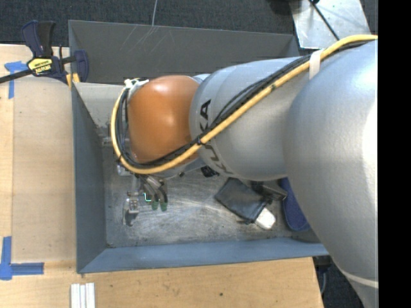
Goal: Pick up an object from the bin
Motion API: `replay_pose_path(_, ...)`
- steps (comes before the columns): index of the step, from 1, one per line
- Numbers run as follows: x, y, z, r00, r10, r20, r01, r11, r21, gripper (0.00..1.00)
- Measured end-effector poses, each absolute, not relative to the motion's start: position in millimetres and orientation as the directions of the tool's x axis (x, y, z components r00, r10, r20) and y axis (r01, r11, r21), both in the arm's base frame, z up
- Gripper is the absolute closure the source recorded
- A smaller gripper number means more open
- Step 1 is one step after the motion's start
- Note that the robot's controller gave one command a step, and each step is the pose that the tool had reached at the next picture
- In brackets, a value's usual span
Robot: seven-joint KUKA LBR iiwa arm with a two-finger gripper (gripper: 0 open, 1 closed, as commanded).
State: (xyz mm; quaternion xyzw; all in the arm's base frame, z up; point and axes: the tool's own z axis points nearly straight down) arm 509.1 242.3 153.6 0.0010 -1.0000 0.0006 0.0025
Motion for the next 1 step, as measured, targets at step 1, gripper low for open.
replay_pose_path(1,491.4,165.7,77.5,-0.916,-0.402,0.006,-0.402,0.916,-0.002,0.0)
